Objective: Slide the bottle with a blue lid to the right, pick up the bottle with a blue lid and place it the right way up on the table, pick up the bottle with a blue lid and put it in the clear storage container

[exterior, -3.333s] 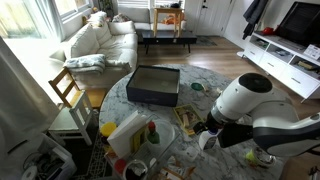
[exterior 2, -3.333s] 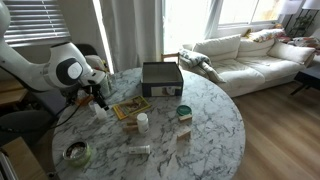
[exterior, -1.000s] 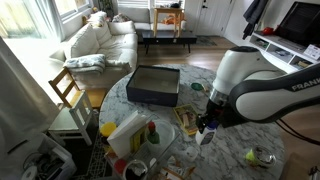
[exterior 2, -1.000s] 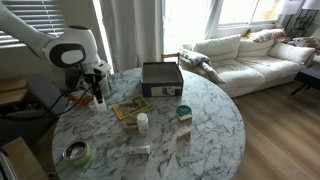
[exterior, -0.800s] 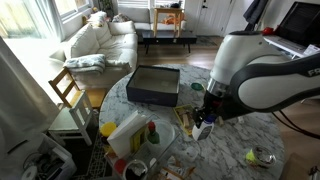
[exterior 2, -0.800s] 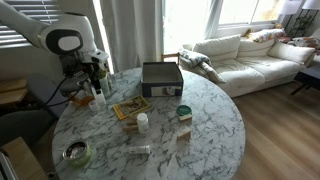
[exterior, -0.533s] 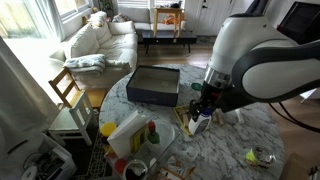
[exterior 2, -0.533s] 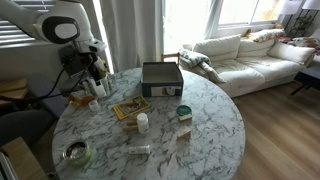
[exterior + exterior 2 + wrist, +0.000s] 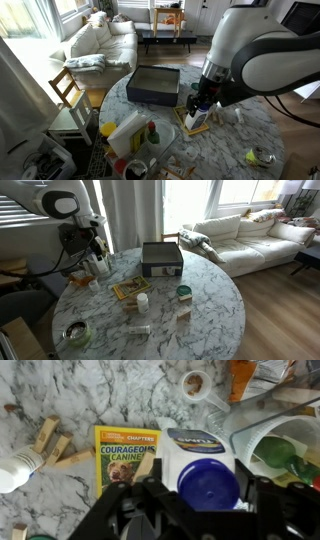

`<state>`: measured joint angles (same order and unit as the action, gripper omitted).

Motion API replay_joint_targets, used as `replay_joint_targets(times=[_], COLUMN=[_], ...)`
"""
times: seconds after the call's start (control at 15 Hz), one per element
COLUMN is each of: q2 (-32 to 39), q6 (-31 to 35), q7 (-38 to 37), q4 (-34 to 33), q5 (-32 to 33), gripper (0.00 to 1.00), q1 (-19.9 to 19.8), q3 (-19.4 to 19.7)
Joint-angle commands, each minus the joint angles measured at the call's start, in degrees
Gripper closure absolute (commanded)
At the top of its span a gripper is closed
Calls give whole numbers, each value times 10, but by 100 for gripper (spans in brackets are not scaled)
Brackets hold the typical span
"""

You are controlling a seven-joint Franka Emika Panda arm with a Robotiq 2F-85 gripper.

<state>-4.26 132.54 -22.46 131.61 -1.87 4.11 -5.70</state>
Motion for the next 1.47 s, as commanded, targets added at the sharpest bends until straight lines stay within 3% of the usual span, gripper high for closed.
replay_joint_targets(times=[0.0,0.47,0.6,1.07,1.4], q2=[-13,29,47,118,157], q6=[-49,-107,-115,-53,-28], q7=[58,133,105,-7,-114], q4=[-53,-143,-152,-171,-191], q5=[-29,-219,-221,-180,-86], gripper=[58,58,58,58,58], q1=[10,47,55,79,96], q3=[-3,-20,-32,-54,-42])
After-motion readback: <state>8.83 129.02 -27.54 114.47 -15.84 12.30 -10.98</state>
